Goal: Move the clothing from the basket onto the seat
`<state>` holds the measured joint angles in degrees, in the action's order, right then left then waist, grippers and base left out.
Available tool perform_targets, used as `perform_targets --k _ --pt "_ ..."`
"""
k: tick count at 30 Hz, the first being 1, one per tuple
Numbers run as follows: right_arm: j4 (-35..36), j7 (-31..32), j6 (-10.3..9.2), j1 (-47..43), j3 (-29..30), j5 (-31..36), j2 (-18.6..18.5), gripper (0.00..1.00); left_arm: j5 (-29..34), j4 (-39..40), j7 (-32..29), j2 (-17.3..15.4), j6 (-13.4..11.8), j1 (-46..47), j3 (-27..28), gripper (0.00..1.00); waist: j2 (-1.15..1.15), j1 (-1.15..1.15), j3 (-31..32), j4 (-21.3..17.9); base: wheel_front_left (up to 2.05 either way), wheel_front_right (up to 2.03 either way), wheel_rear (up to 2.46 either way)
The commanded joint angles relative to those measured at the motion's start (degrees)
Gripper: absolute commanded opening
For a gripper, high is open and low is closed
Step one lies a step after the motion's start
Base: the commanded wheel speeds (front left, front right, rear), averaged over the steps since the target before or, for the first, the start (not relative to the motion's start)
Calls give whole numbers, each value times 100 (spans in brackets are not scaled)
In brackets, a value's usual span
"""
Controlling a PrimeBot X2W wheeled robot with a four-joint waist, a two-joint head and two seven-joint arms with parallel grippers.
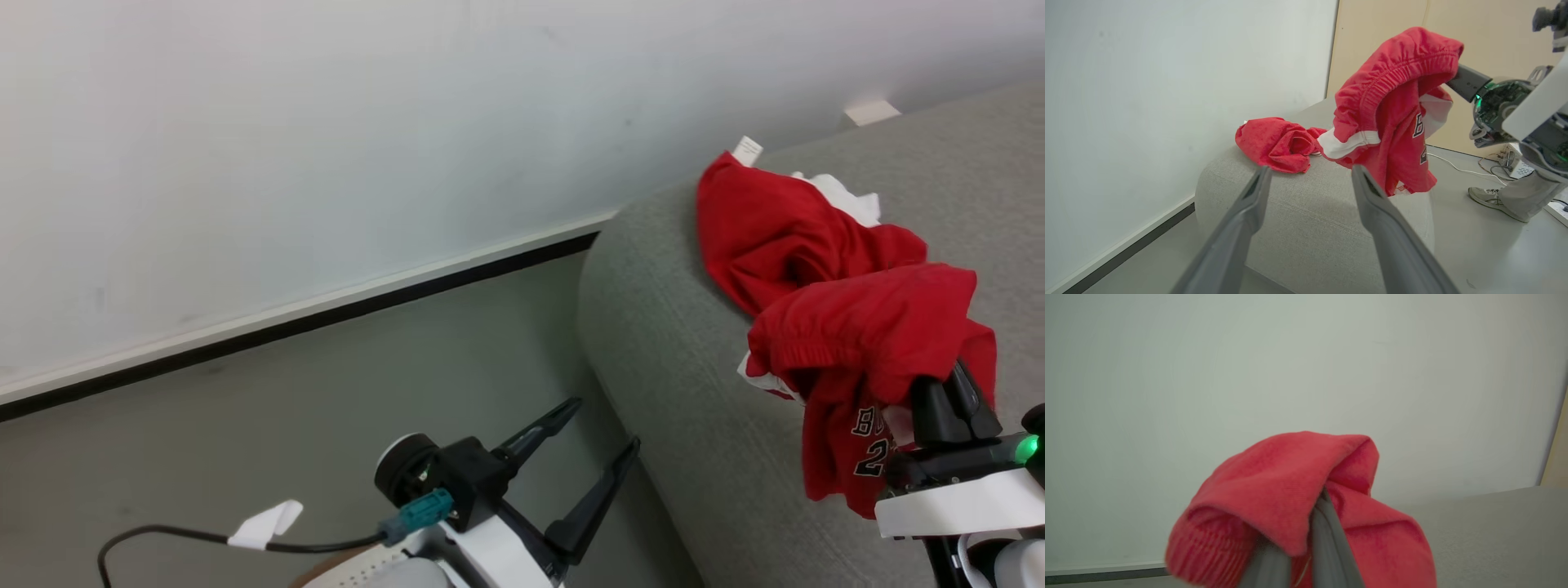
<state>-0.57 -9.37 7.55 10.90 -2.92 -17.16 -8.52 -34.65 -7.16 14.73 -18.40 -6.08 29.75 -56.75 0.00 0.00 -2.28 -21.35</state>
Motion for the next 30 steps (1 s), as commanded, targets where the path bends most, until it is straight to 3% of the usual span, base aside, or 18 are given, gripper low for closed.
perform_targets --k 1,8,14,16,23,30 --pt "75 24 -13 -58 51 15 25 0 117 -11 33 12 21 -60 7 100 0 0 -98 -174 0 0 0" --pt "334 169 -13 225 609 157 -137 0 311 47 39 67 113 166 5 100 0 0 -420 -103 0 0 0" --pt "351 484 -13 951 1294 95 -437 0 432 133 -16 -43 228 460 26 100 0 0 -1028 219 0 0 0" --pt "220 610 -14 1116 1517 153 -700 0 466 145 -40 -50 246 553 7 100 0 0 -1214 396 0 0 0" --pt "-700 764 -14 1738 2176 107 -1434 0 501 279 -120 -337 276 805 146 100 0 0 -1937 884 0 0 0" --pt "-1907 860 -14 2222 2226 491 -2017 0 525 480 -195 -573 313 1052 276 100 0 0 -2744 1208 0 0 0"
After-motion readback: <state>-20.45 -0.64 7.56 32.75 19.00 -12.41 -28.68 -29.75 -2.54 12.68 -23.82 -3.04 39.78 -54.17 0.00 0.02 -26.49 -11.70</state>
